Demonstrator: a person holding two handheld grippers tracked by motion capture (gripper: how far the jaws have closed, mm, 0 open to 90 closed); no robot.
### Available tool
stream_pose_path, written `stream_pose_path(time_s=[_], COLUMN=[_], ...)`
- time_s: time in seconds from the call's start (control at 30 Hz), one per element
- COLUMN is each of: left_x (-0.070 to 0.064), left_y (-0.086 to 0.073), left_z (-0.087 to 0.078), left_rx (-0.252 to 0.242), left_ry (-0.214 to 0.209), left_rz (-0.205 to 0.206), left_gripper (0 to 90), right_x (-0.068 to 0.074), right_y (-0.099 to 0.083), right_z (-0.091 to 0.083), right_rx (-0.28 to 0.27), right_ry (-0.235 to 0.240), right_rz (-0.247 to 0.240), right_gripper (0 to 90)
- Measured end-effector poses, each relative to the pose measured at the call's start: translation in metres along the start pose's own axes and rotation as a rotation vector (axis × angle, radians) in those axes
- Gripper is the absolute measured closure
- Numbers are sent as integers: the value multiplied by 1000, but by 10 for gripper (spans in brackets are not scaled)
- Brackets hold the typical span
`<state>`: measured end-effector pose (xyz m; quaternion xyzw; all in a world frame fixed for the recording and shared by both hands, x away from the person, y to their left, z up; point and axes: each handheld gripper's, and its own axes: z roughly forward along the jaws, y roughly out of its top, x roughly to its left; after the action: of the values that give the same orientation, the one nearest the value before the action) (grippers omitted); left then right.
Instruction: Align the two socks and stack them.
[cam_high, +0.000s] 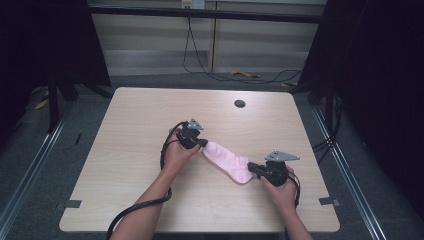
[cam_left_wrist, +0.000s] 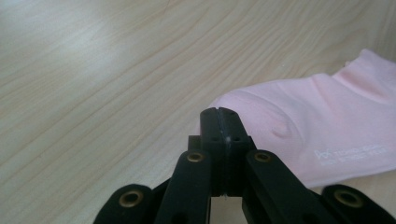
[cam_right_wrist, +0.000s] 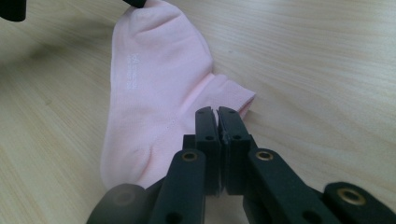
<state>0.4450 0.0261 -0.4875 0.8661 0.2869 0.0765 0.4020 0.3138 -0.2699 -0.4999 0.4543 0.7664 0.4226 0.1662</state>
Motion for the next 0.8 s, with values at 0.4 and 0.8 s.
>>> stream_pose_path(time_s=[0.4, 0.8], left_x=[0, -6], left_y=[-6, -8], left_z=[15, 9], left_rx=[30, 67], left_ry=[6, -4], left_rz=[-10, 33], left_gripper=[811, 796], right_x=[2, 1], right_y=[0, -4], right_z=[1, -9], right_rx=[29, 30], right_ry=[-20, -38], right_rz=[-26, -27], right_gripper=[860, 778])
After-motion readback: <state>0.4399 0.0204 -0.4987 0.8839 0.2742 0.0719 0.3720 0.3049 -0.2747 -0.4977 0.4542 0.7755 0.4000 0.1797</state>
